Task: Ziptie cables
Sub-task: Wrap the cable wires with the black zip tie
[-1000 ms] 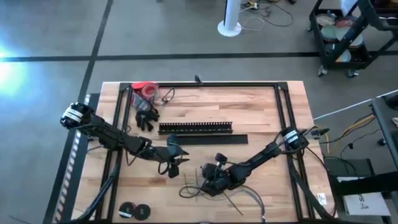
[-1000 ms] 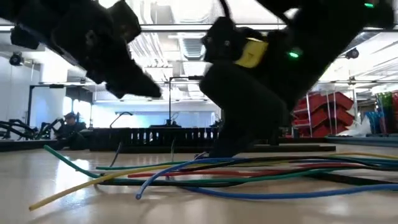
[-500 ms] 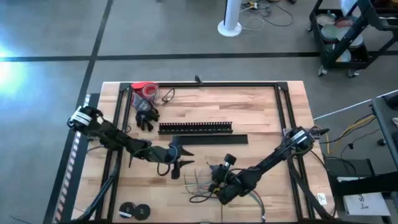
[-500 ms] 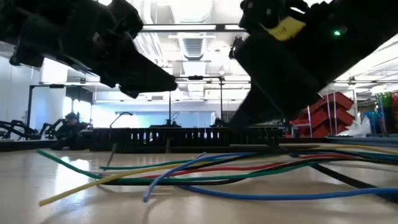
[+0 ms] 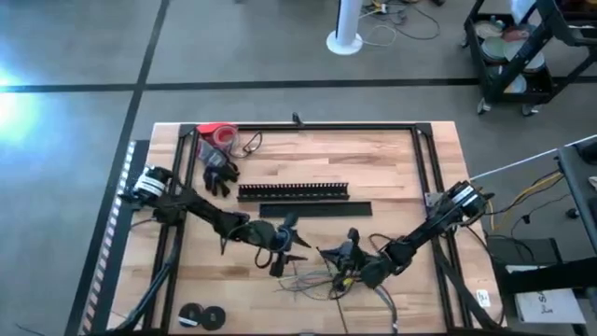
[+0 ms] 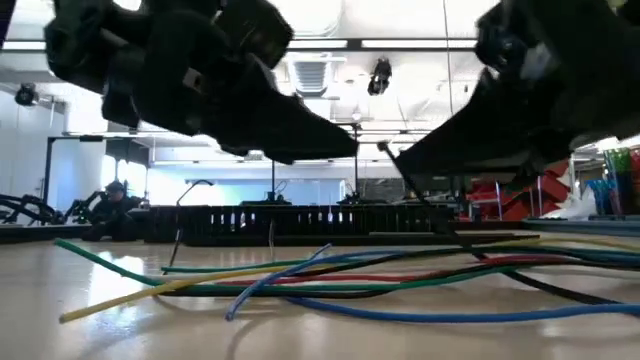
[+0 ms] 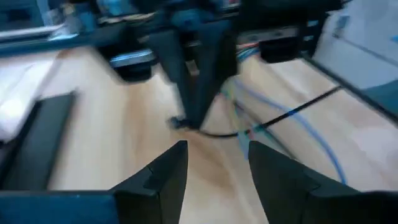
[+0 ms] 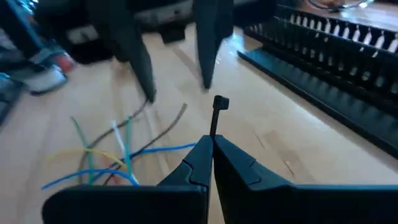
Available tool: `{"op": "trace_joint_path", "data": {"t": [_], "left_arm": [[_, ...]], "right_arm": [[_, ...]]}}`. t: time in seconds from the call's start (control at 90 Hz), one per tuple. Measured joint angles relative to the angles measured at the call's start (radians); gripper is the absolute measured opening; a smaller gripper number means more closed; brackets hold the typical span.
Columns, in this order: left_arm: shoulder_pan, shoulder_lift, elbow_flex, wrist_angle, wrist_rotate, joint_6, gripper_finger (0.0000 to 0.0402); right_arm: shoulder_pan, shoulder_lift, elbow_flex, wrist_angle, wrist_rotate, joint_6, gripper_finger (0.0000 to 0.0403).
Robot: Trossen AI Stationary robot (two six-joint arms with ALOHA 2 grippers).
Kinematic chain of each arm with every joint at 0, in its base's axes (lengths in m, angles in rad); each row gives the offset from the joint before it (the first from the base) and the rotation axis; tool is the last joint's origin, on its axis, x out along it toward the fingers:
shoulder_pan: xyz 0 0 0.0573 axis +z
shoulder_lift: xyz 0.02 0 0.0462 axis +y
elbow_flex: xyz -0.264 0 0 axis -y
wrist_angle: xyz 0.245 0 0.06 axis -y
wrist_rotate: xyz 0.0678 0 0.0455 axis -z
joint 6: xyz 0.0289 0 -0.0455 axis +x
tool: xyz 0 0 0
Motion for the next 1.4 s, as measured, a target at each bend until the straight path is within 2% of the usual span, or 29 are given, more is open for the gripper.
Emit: {"op": "trace_joint_path", "data": {"t": [0.156, 0.322, 0.5, 0.778, 1.133, 1.4], "left_arm": [[0.058, 0.078, 0.040, 0.057, 0.103, -0.038, 0.0149], [0.116, 0.132, 0.052, 0.235, 0.230, -0.116, 0.0133], [0.135, 0.179, 0.105, 0.231, 0.295, -0.137, 0.0125], [0.135, 0.223, 0.194, 0.083, 0.303, -0.145, 0.0113], [0.134, 0.223, 0.195, 0.082, 0.299, -0.158, 0.0077], [0.130, 0.223, 0.195, 0.082, 0.243, -0.171, 0.0062]], "right_arm": [[0.007, 0.018, -0.080, 0.195, -0.029, -0.079, 0.0000], [0.010, 0.024, -0.102, 0.217, -0.038, -0.120, 0.0000], [0.010, 0.025, -0.103, 0.231, -0.047, -0.146, 0.0000], [0.009, 0.025, -0.100, 0.234, -0.053, -0.169, 0.0000], [0.007, 0.025, -0.099, 0.230, -0.052, -0.174, 0.0000], [0.007, 0.025, -0.099, 0.227, -0.037, -0.174, 0.0000]]}}
